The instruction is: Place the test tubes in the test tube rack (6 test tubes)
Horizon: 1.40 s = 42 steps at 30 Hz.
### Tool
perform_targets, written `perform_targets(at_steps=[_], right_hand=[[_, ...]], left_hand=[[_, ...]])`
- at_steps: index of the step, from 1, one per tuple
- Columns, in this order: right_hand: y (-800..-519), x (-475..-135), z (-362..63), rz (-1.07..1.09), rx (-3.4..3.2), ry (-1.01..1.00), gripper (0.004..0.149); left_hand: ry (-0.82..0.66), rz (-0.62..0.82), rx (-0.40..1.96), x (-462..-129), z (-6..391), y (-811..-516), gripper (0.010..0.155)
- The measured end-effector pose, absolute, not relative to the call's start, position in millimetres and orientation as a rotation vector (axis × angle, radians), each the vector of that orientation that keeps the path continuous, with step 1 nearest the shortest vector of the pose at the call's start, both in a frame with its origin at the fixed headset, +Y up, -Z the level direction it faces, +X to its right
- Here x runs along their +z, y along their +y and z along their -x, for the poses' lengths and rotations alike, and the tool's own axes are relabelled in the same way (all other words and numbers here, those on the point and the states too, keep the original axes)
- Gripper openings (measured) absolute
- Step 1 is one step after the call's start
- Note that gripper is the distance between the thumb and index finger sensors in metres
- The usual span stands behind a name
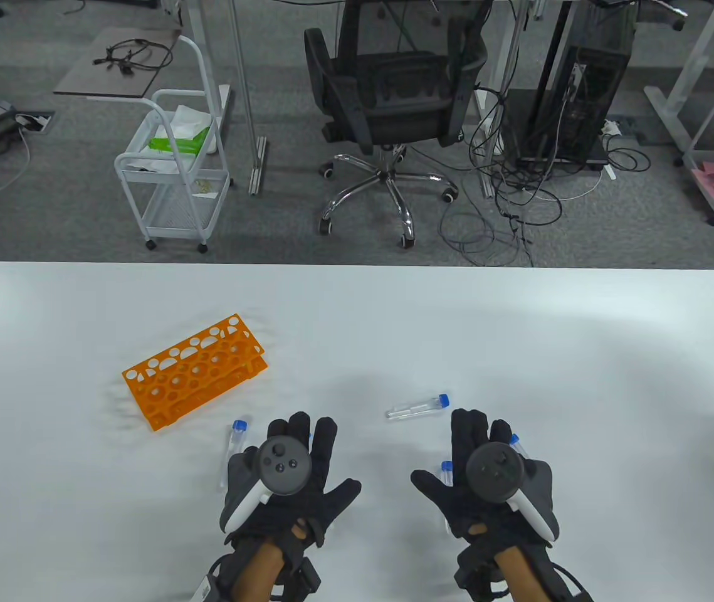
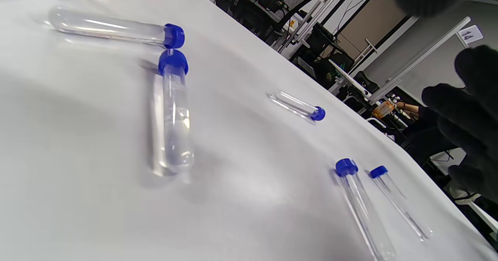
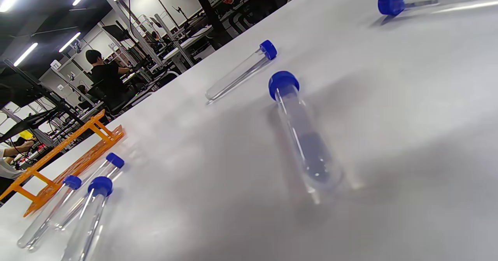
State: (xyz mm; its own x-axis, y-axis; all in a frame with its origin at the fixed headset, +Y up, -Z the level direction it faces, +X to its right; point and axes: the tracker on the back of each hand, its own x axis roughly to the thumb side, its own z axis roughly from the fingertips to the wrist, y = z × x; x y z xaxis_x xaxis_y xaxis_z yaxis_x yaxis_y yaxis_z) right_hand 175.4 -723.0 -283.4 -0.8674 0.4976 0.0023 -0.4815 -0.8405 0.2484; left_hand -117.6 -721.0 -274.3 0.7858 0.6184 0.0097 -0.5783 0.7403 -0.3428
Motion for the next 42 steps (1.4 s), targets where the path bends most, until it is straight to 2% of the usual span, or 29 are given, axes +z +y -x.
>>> perform_targets(at_steps=[9,20,23,29,35,42], right_hand=[[-721.4,-284.4,-179.8,-0.079,2.59,0.32,0.098],[-719.9,-286.1,-177.1,-0.088,2.61,0.348,0.098],[-717.9,-285.4,-176.8,-0.094,2.615,0.338,0.098],[-716.5,-286.2,-173.5,-0.092,2.63,0.336,0.098],[-718.2,-287.8,-176.5,-0.083,2.615,0.355,0.098],[-716.4,-288.2,-182.3,-0.073,2.603,0.338,0.097]], left_hand=[[-0.106,0.298,0.718,-275.6,126.6,-713.8,0.083],[0.037,0.191,0.795,-278.5,166.3,-699.4,0.082],[0.14,0.16,0.812,-280.1,182.5,-701.6,0.081],[0.438,0.106,0.853,-294.1,221.3,-704.4,0.081],[0.662,0.121,0.684,-329.4,271.0,-710.6,0.075],[0.79,0.217,0.673,-349.9,300.6,-734.2,0.083]])
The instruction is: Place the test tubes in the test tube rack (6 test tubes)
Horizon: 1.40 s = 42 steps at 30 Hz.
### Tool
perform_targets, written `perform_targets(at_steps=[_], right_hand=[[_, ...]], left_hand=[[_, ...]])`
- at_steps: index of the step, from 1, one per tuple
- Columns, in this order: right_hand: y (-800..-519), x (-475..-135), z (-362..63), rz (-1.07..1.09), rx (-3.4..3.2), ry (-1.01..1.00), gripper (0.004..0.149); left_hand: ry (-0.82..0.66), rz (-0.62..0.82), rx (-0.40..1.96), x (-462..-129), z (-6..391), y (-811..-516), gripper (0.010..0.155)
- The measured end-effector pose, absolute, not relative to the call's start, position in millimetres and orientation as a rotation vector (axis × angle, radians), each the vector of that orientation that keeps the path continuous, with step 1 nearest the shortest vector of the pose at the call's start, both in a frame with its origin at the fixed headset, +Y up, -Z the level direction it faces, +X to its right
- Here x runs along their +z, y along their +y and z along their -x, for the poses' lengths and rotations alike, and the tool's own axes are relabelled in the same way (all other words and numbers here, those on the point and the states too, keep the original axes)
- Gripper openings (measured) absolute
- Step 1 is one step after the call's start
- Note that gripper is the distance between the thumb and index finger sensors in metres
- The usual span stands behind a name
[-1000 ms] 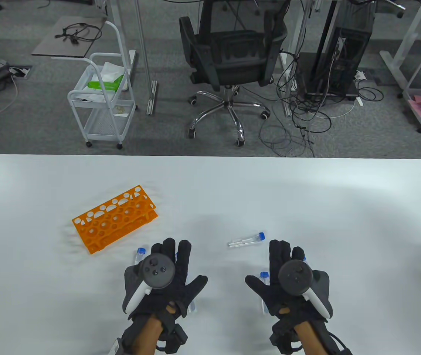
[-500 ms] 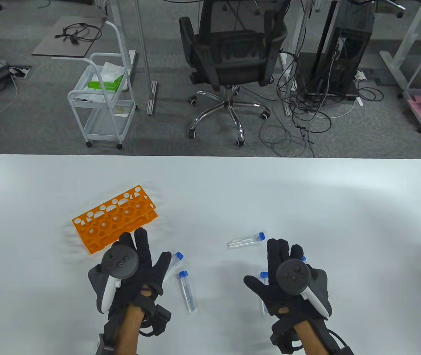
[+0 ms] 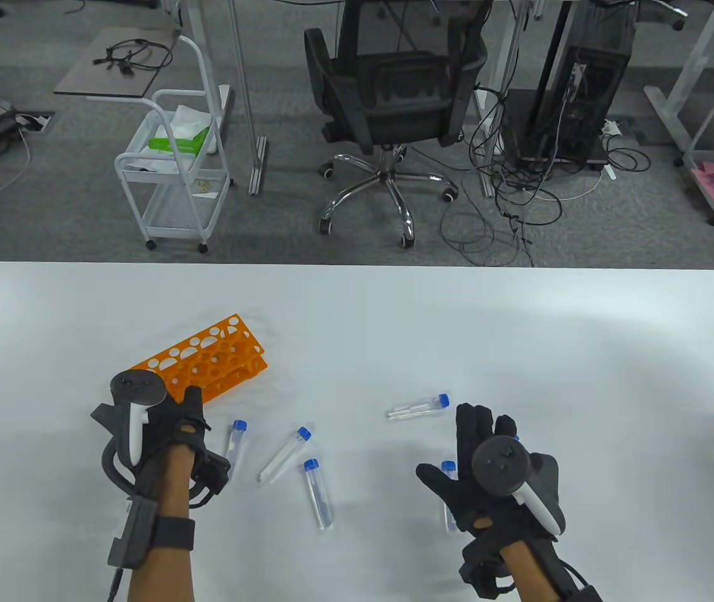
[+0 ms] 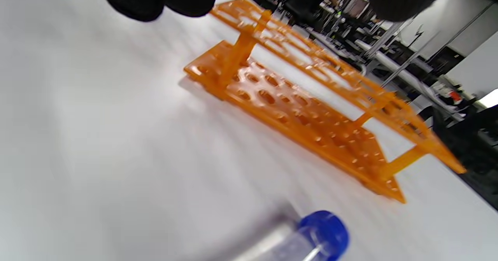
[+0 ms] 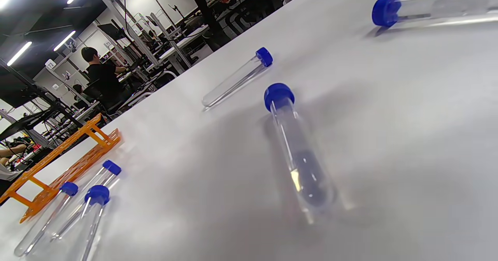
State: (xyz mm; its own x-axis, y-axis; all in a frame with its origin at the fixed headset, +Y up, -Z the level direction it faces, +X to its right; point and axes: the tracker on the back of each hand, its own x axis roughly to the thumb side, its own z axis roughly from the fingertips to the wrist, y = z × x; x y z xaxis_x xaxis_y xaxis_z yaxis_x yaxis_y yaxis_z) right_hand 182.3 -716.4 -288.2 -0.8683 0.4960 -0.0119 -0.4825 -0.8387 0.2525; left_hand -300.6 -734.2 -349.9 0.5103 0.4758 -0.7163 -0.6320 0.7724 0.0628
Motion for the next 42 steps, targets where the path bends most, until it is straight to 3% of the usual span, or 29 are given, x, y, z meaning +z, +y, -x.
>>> perform_targets(at_steps=[5,10,18,23,34,42], right_hand=[[-714.9,-287.0,-184.3,-0.076,2.591,0.321,0.097],[-714.2,-287.2,-184.2,-0.074,2.596,0.325,0.097],[-714.3,-286.9,-186.9,-0.063,2.586,0.323,0.097],[-713.7,-287.1,-188.1,-0.058,2.587,0.319,0.097],[-713.2,-286.9,-192.7,-0.037,2.573,0.317,0.096],[-712.6,-286.6,-192.9,-0.033,2.573,0.319,0.096]], left_hand=[[0.809,0.186,0.625,-351.9,307.8,-740.9,0.082],[0.851,0.207,0.636,-352.0,324.1,-749.3,0.071],[0.899,0.119,0.637,-352.6,343.5,-753.0,0.062],[0.911,0.115,0.753,-351.6,355.7,-759.1,0.063],[0.95,0.103,0.752,-359.4,375.8,-764.0,0.055],[0.911,0.149,1.003,-362.6,386.2,-776.4,0.046]])
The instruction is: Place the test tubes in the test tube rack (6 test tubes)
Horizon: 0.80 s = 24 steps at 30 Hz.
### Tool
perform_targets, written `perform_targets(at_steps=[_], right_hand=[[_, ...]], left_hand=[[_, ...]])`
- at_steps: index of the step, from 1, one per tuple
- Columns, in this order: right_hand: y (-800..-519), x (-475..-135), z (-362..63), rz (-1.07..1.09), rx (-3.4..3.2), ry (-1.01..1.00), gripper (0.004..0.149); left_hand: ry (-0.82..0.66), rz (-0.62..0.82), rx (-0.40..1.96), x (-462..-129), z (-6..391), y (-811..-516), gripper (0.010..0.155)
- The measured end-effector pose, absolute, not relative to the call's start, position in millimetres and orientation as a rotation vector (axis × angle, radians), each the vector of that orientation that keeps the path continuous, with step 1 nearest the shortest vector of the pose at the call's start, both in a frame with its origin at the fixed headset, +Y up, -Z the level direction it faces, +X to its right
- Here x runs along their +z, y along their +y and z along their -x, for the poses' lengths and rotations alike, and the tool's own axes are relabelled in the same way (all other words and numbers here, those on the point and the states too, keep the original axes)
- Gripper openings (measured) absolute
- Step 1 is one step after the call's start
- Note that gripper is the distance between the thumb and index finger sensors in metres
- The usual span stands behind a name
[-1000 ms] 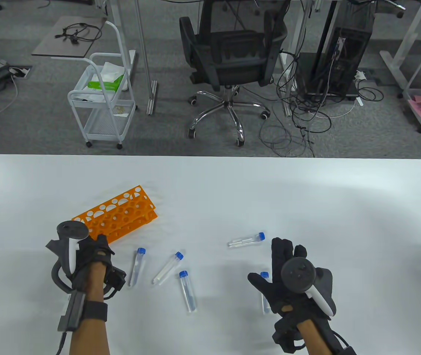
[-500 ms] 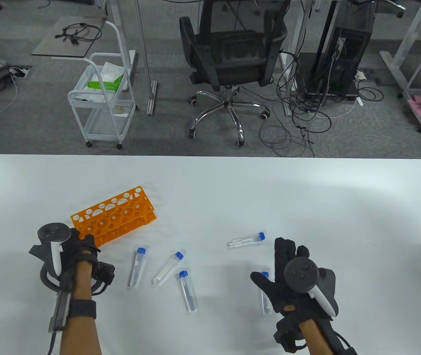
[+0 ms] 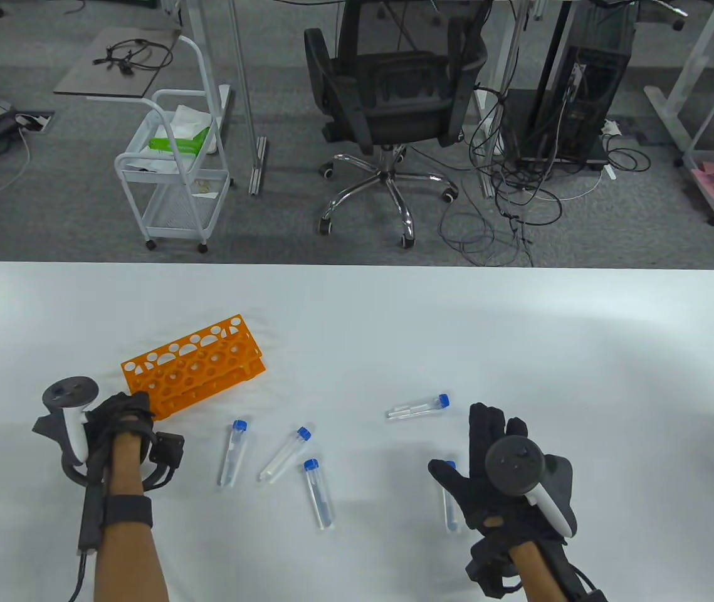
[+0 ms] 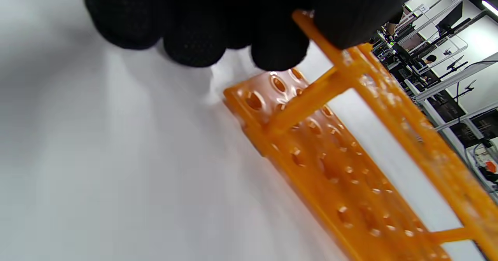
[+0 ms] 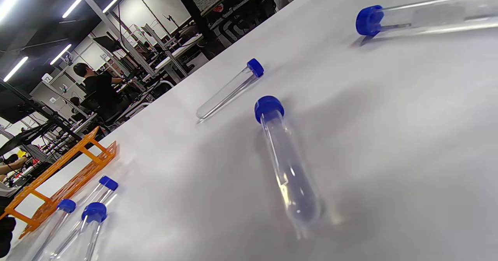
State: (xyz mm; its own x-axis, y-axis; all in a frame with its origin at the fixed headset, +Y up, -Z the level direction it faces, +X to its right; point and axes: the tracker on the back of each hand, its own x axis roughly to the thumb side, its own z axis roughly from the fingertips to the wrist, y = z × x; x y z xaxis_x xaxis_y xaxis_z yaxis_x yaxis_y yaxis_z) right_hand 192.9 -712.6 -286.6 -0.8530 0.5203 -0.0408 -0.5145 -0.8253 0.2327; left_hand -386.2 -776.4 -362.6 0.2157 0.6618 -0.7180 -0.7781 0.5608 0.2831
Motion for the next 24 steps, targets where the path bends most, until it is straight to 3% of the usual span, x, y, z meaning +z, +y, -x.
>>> perform_targets(at_steps=[8,14,24], right_hand=[[-711.1,-286.5,-195.8,-0.027,2.554,0.317,0.096],[-710.4,-286.6,-196.8,-0.029,2.537,0.313,0.096],[-713.8,-288.7,-204.7,-0.006,2.474,0.332,0.096]], left_hand=[[0.811,0.15,1.166,-360.6,387.0,-776.4,0.045],[0.734,0.186,1.496,-361.3,371.8,-780.0,0.044],[0.676,0.169,1.563,-359.7,353.5,-769.4,0.042]])
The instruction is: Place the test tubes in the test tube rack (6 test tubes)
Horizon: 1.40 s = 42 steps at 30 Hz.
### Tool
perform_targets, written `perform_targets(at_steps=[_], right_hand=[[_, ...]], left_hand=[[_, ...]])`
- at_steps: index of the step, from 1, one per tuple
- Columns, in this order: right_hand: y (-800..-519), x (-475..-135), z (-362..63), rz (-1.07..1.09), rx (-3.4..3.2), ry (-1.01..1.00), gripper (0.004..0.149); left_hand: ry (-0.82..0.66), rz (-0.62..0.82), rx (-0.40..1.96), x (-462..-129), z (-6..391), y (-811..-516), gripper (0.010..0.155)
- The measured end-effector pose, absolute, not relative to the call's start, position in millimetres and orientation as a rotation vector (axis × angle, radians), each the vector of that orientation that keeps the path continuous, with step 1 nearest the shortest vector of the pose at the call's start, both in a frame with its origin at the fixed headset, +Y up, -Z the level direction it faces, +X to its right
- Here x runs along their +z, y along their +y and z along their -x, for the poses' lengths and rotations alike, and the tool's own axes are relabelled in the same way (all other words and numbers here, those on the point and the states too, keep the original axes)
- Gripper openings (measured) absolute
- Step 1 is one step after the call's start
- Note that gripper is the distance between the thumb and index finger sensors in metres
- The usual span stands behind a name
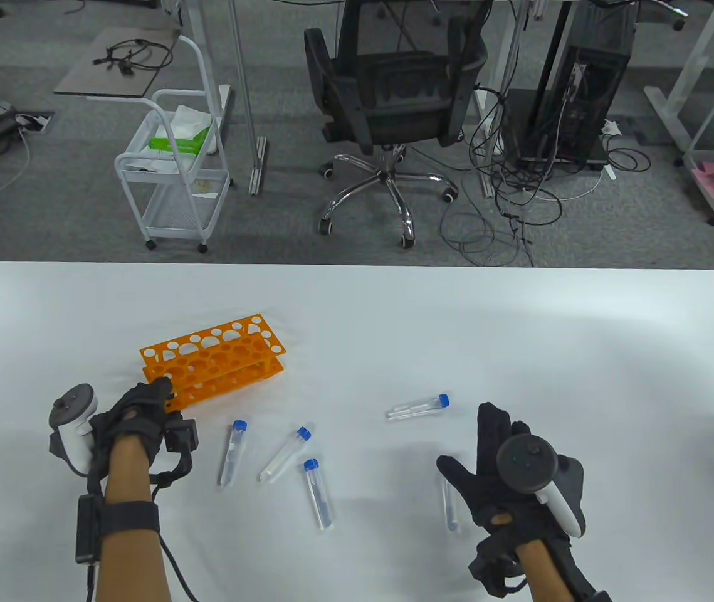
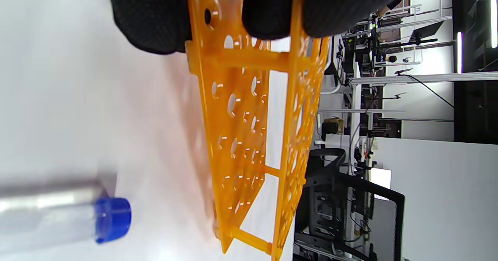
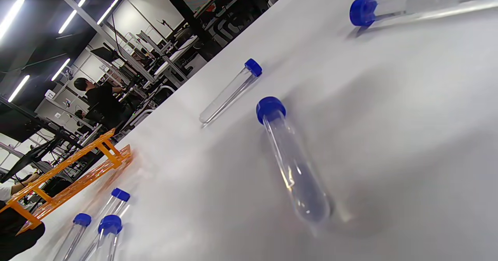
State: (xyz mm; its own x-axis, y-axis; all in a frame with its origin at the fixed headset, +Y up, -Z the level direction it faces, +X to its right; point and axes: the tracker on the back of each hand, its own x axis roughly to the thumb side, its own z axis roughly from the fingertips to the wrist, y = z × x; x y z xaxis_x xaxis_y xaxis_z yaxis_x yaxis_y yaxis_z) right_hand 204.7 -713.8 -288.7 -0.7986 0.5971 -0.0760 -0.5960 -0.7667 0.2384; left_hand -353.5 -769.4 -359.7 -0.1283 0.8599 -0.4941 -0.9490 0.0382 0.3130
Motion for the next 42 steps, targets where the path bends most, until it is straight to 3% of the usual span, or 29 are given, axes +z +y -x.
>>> perform_targets(at_steps=[14,23,37,42], right_hand=[[-700.8,-291.4,-232.6,0.045,2.338,0.21,0.096],[-709.8,-297.9,-250.4,0.155,2.329,0.209,0.094],[-735.9,-313.9,-270.6,0.428,2.544,0.283,0.085],[-729.9,-329.7,-275.1,0.564,2.761,0.271,0.081]], left_hand=[[0.476,0.182,1.649,-322.9,323.6,-731.8,0.046],[0.304,0.258,1.617,-298.2,266.5,-711.4,0.056],[0.138,0.401,1.632,-269.3,214.6,-728.8,0.056],[0.114,0.419,1.6,-270.8,208.2,-727.4,0.055]])
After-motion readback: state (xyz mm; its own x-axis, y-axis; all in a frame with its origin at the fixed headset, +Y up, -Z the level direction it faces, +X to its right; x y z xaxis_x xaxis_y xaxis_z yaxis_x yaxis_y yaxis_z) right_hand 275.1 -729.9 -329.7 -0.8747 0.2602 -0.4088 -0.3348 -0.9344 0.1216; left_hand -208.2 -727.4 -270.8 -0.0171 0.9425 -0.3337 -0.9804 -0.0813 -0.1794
